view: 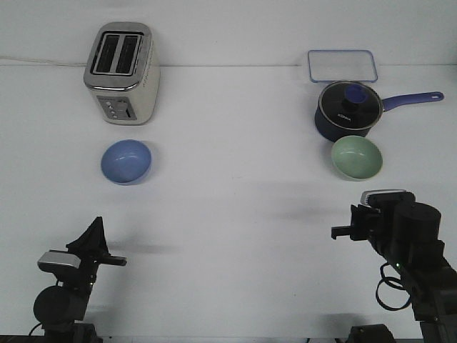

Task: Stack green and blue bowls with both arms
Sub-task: 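Reach the right gripper forward to the rim of the pale green bowl and grasp it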

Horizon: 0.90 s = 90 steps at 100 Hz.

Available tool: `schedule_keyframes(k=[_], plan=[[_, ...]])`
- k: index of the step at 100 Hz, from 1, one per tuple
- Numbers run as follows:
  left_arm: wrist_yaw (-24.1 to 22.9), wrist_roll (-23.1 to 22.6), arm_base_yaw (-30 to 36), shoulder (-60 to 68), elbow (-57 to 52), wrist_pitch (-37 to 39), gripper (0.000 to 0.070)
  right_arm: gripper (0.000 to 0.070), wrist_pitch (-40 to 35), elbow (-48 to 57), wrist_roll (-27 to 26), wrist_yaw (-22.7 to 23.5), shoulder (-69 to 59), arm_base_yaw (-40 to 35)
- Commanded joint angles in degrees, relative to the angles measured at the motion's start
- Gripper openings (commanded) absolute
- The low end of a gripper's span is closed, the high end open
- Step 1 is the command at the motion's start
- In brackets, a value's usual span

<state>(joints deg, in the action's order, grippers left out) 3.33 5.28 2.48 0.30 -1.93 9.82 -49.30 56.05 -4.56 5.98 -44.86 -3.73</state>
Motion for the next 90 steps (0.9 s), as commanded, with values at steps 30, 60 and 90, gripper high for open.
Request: schedule_keyframes(k=[30, 60, 90], plan=[[0.09, -0.09, -0.07, -0.11, 1.11, 0.59, 0.0011, 0.0458, -1.09, 1.11, -1.57, -0.42, -0.70, -0.02], [0.09, -0.09, -0.07, -0.11, 1.11, 0.59, 0.0011, 0.0458, -0.74, 10.58, 3.08, -0.72, -14.05, 6.32], [0.09, -0.09, -0.07, -0.11, 1.11, 0.59, 0.0011, 0.0458, 1.53, 22.93, 10.99, 3.23, -33.48, 14.88]])
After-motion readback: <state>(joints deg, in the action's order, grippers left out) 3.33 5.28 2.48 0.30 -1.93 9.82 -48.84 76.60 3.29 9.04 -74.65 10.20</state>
